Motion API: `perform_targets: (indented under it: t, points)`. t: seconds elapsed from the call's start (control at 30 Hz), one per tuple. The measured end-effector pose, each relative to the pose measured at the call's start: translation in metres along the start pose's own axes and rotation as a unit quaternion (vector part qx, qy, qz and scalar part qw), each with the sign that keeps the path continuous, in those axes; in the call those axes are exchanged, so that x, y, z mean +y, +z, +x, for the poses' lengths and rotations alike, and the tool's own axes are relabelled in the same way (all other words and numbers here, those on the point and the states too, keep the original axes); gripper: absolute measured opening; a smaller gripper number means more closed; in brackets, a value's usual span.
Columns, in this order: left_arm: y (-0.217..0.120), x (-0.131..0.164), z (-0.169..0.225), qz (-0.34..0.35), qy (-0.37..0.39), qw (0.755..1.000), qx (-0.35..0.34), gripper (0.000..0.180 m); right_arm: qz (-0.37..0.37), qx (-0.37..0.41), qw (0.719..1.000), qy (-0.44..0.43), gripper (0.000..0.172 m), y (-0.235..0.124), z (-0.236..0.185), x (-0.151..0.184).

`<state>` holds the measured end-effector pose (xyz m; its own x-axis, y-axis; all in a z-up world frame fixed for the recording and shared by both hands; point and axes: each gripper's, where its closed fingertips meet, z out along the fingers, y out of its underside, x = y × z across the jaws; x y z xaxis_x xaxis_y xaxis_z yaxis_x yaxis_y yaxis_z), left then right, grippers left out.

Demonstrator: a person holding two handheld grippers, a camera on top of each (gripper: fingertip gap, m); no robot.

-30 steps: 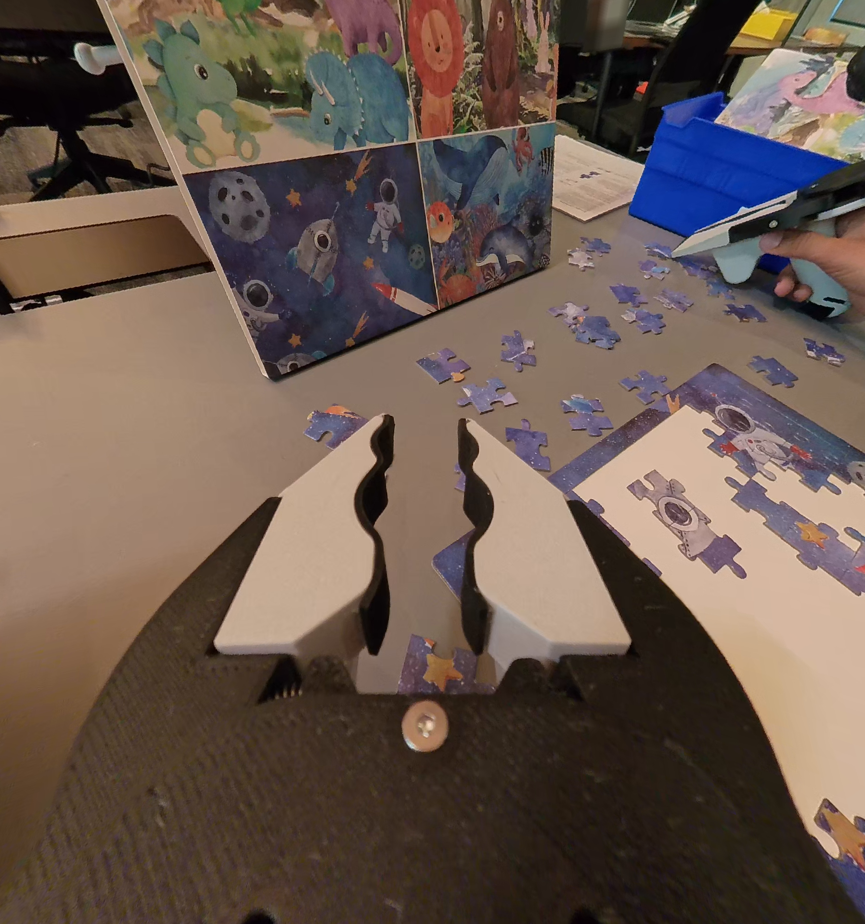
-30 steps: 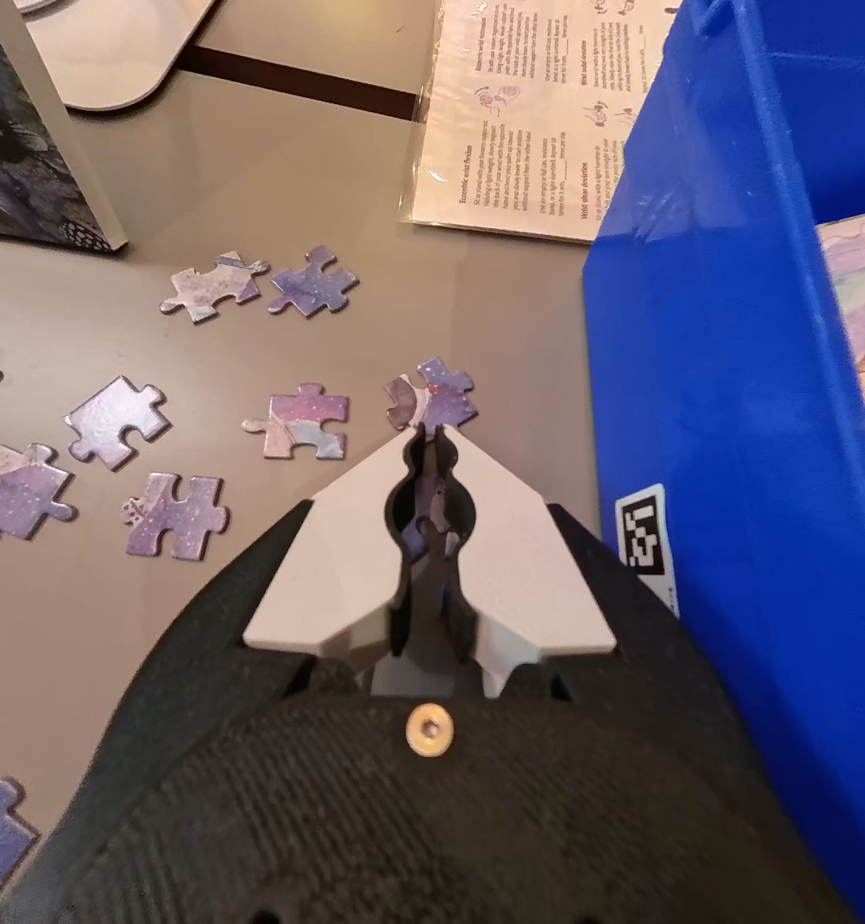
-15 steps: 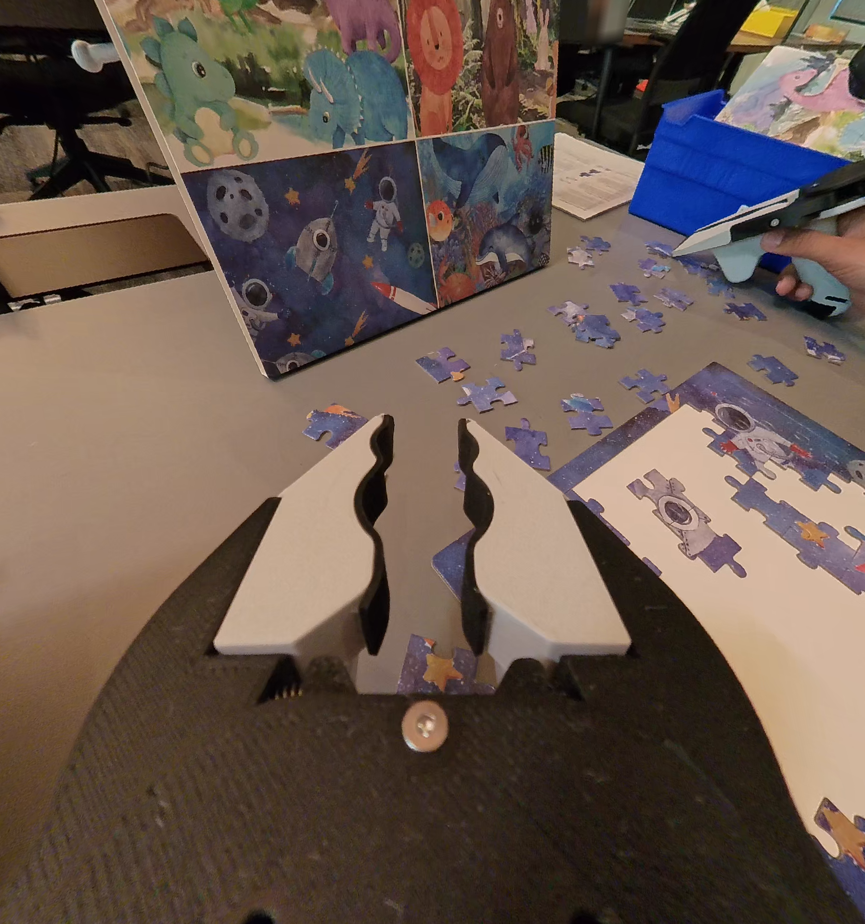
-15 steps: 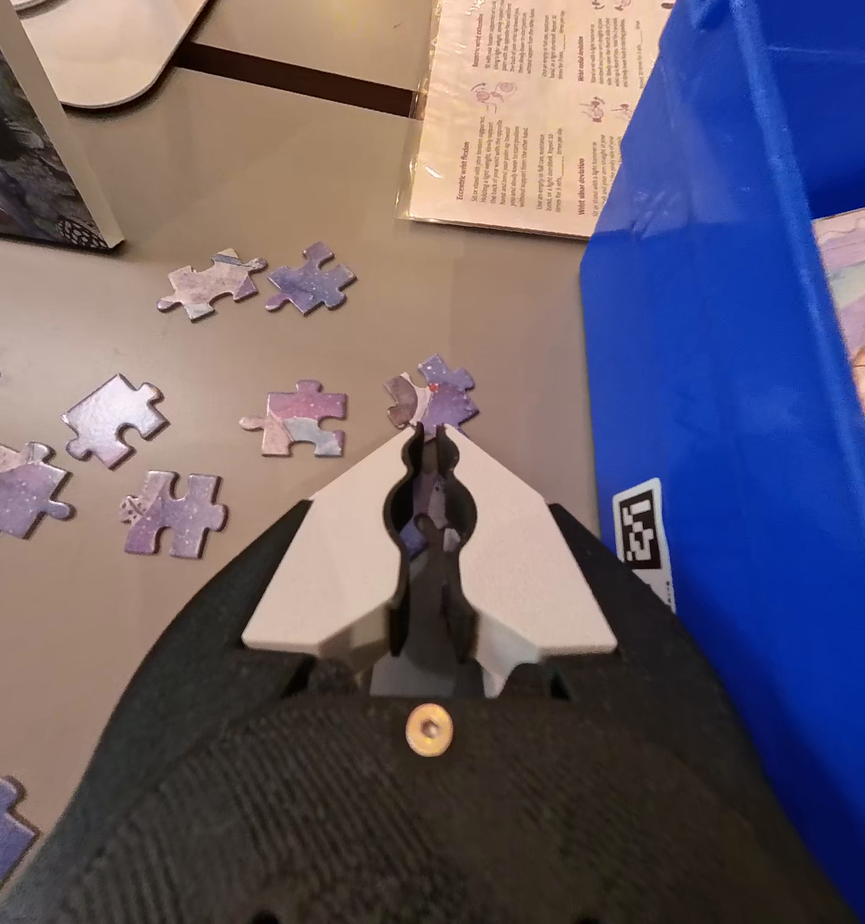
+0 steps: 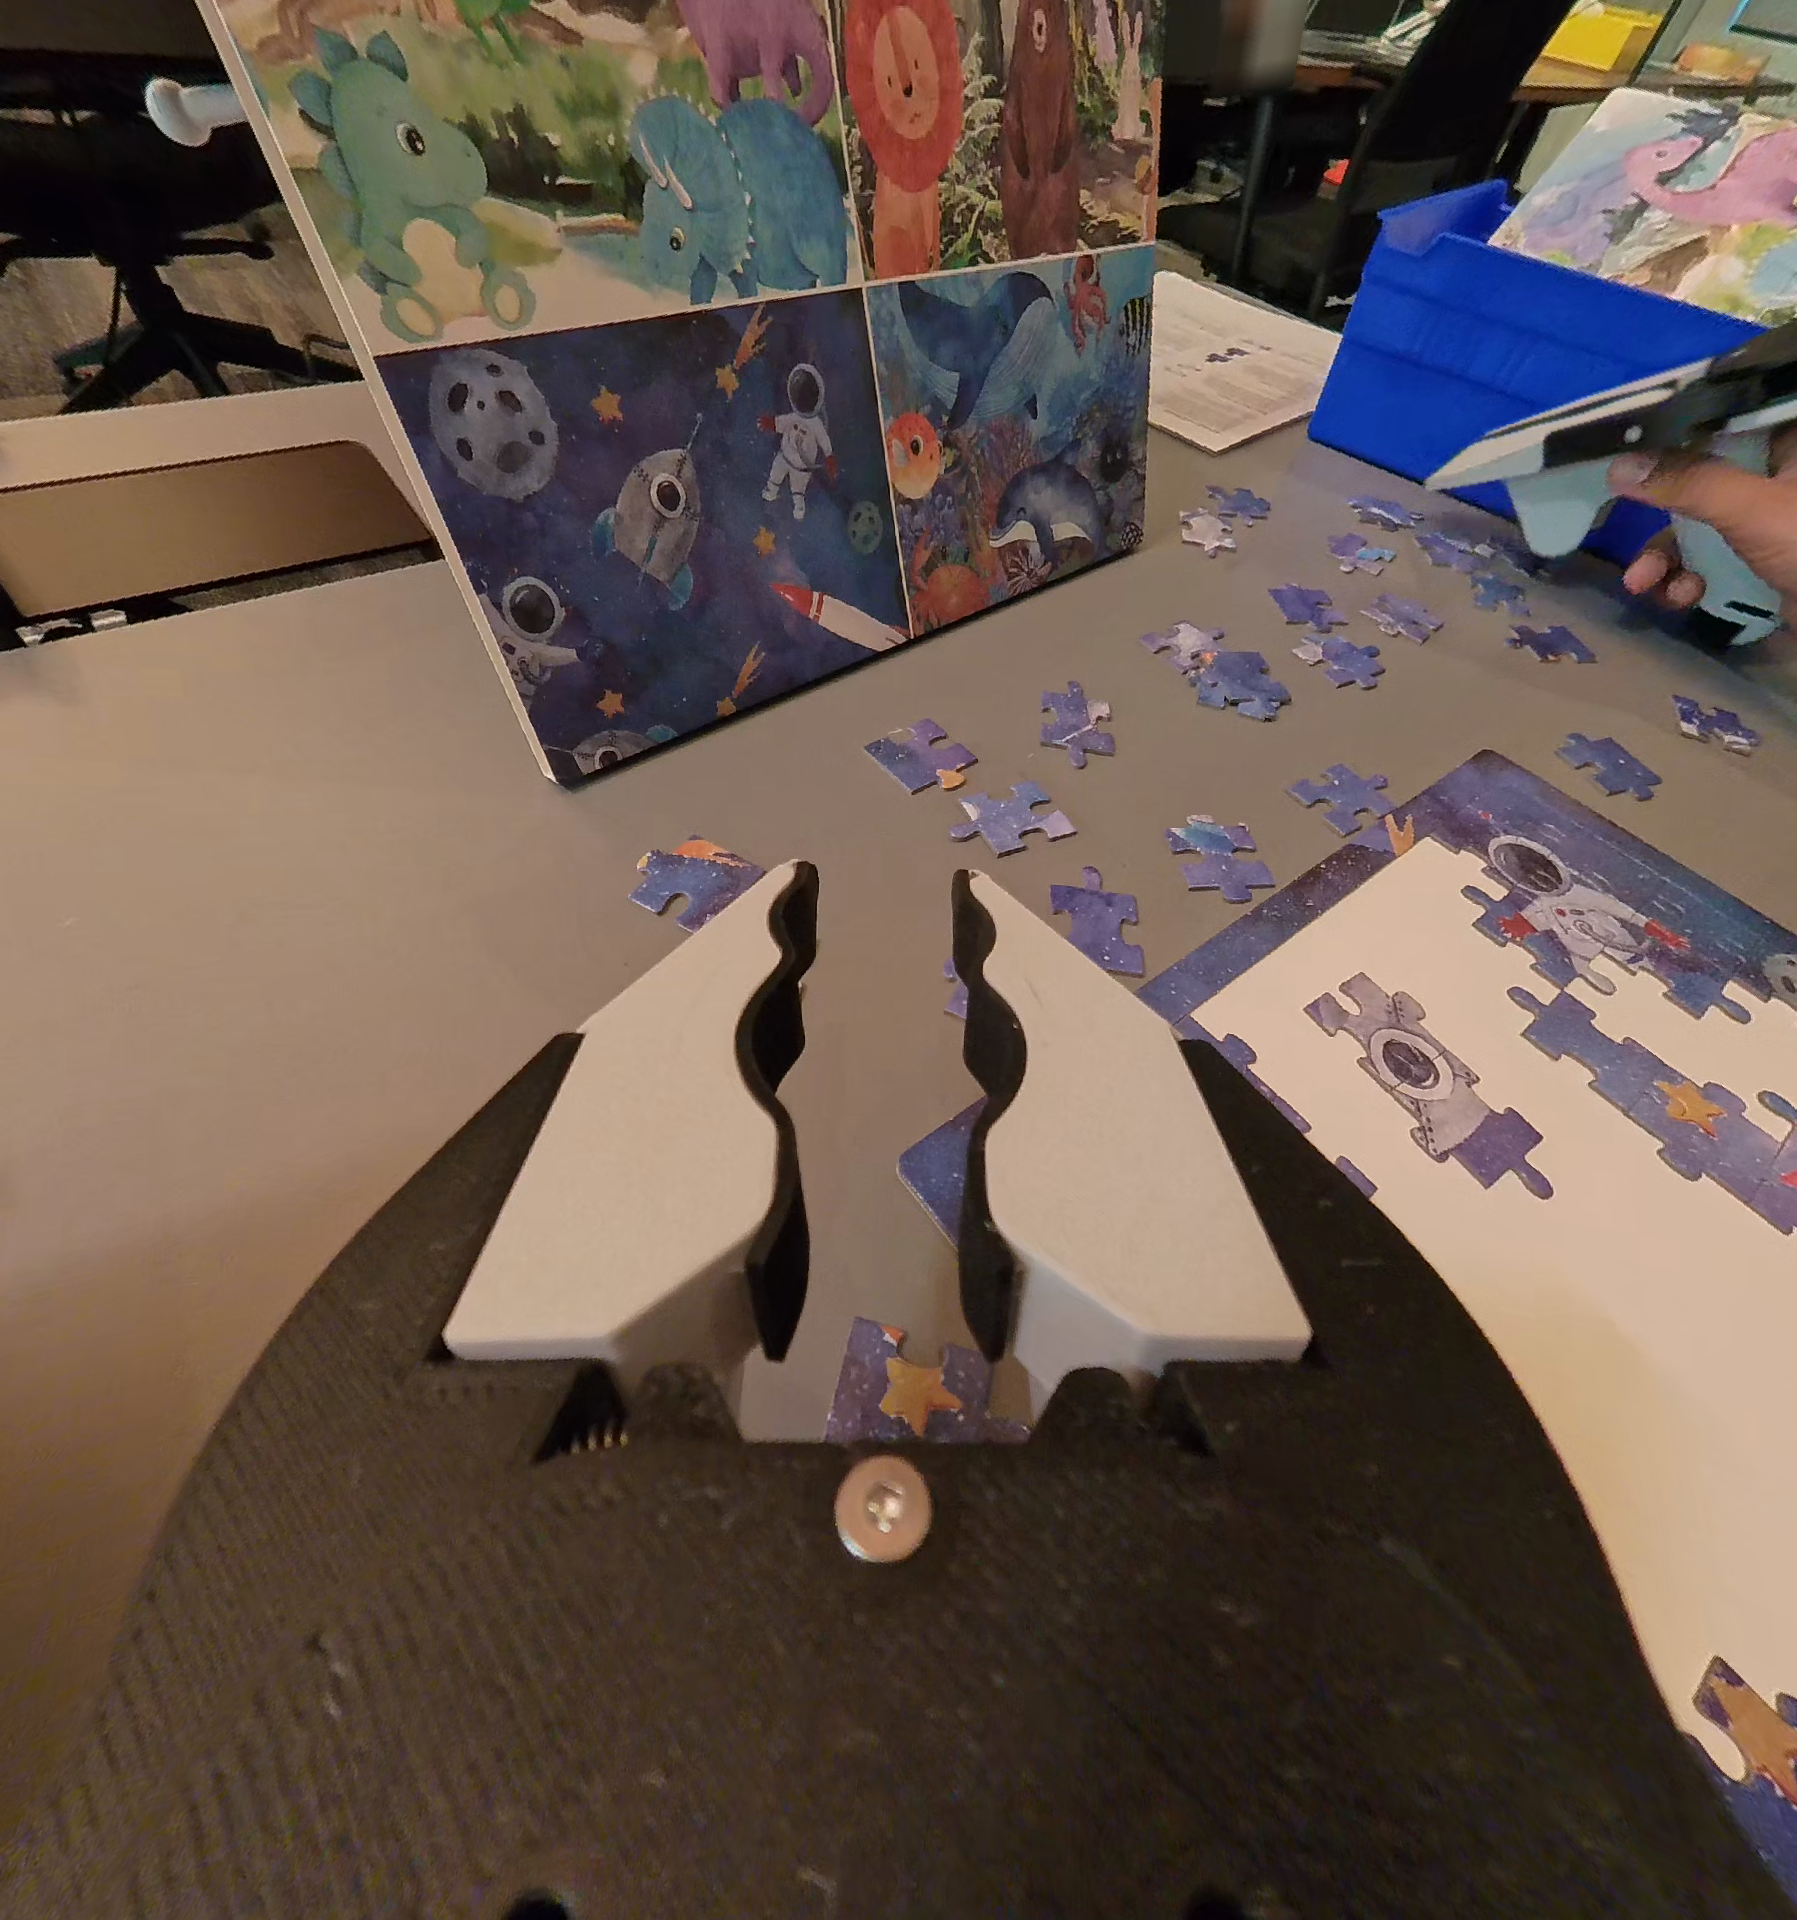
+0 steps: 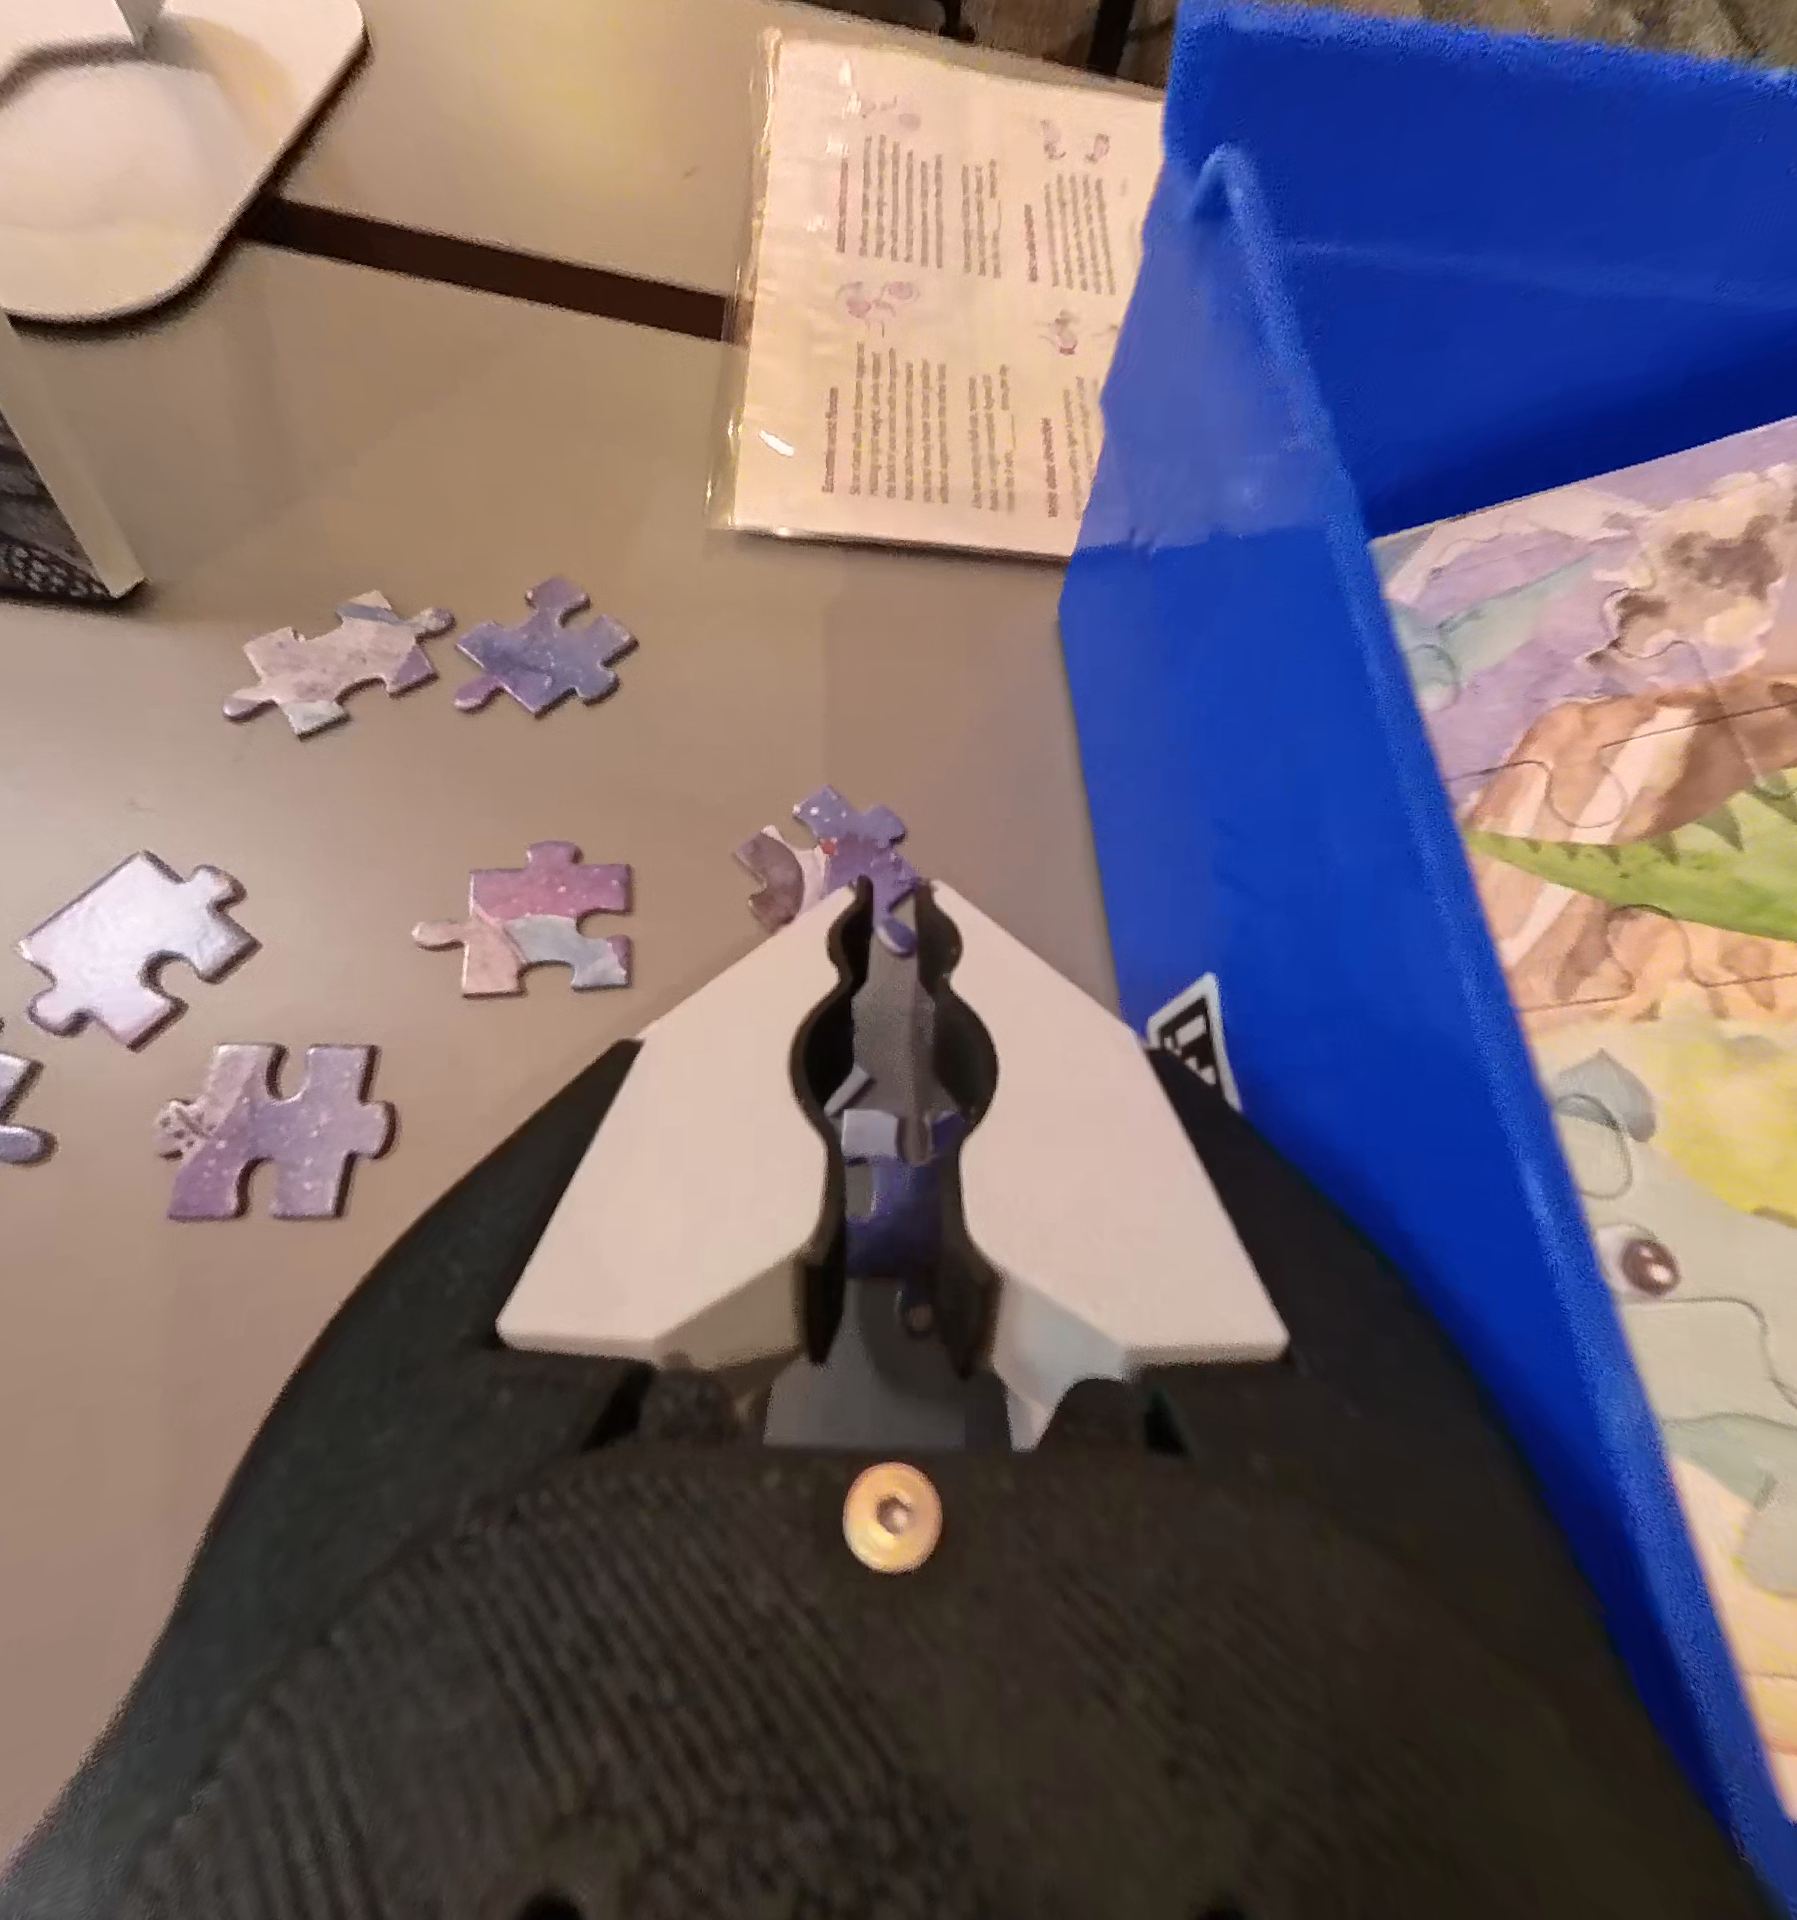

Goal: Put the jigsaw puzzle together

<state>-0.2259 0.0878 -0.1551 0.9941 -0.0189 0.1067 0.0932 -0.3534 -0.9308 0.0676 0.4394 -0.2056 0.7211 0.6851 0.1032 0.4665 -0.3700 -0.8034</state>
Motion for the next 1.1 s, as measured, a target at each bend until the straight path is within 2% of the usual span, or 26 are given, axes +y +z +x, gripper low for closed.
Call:
perform_targets:
  t: [0.2, 0.6, 0.8, 1.1]
  points:
    - [0.000, 0.000, 0.000, 0.000, 0.000, 1.000, 0.001, 0.025, 0.026, -0.012, 1.000, 0.006, 0.012, -0.003, -0.004, -0.009]
    - [0.001, 0.001, 0.001, -0.002, 0.002, 1.000, 0.001, 0.025, -0.043, -0.069, 0.996, 0.018, 0.042, 0.016, -0.017, 0.010]
    - [0.001, 0.001, 0.001, -0.003, 0.002, 1.000, 0.001, 0.025, -0.042, -0.082, 0.996, 0.000, 0.028, 0.015, -0.022, 0.010]
    - [0.000, 0.001, 0.002, -0.001, 0.003, 1.000, 0.001, 0.025, -0.024, -0.101, 0.995, -0.007, 0.027, 0.008, -0.031, 0.007]
